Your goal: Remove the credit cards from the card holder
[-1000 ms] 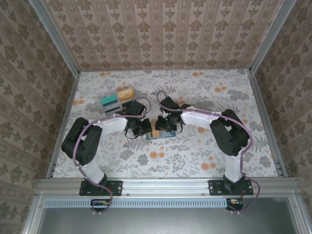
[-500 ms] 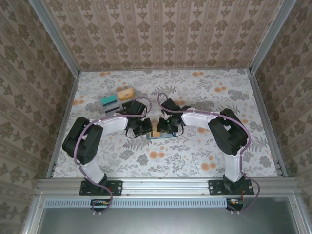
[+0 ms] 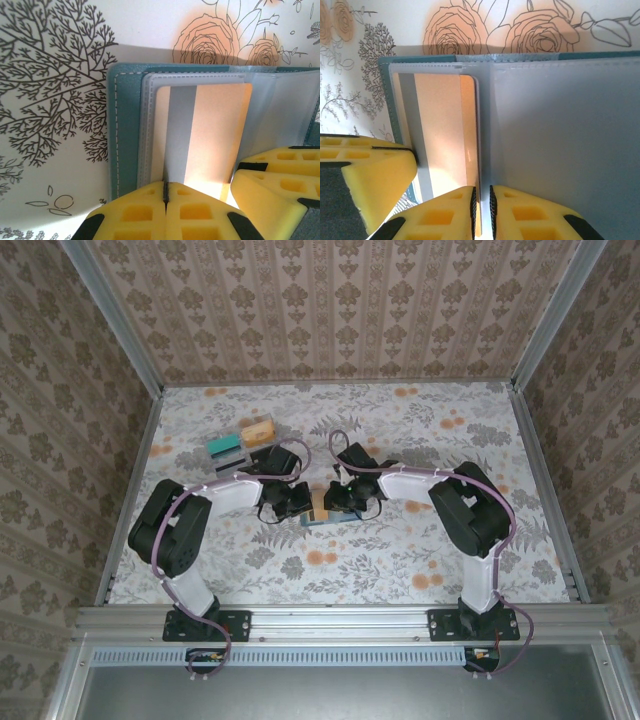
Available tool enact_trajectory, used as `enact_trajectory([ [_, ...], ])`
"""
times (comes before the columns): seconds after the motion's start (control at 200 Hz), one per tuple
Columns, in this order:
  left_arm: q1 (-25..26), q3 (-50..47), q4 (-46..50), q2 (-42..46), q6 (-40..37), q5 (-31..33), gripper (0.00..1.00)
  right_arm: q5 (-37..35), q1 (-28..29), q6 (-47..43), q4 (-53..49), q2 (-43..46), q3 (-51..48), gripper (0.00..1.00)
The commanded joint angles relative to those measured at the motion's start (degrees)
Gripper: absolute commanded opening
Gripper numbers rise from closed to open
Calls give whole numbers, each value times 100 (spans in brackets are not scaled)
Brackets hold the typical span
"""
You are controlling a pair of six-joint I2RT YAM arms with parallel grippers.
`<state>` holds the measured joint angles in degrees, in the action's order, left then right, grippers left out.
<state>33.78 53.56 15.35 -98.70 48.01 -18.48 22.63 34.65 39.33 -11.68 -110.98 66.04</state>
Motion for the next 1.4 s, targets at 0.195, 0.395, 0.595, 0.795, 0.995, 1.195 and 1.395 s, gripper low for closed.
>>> enact_trajectory([
  [0.195, 50, -72, 468, -365, -91, 198, 7, 237, -29, -31, 223, 4, -139, 20],
  [0.395, 50, -56, 458, -396, -108, 170, 8, 279, -29, -74, 160, -60, -75, 20],
  [0.595, 50, -51, 454, -413, -117, 152, 8, 485, -29, -136, 242, -118, -93, 18],
  [0.795, 50, -57, 426, -431, -127, 142, 8, 695, -26, -145, 497, -33, -209, 13],
  [0.995, 50, -56, 447, -389, -141, 160, 9, 691, -60, -80, 639, 131, -321, 7],
  [1.195, 48, -61, 491, -222, -256, 240, 13, 526, -170, -10, 746, 370, -567, 4],
  [1.395, 37, -16, 348, 109, -319, 65, 15, 444, -273, 6, 773, 415, -741, 1],
])
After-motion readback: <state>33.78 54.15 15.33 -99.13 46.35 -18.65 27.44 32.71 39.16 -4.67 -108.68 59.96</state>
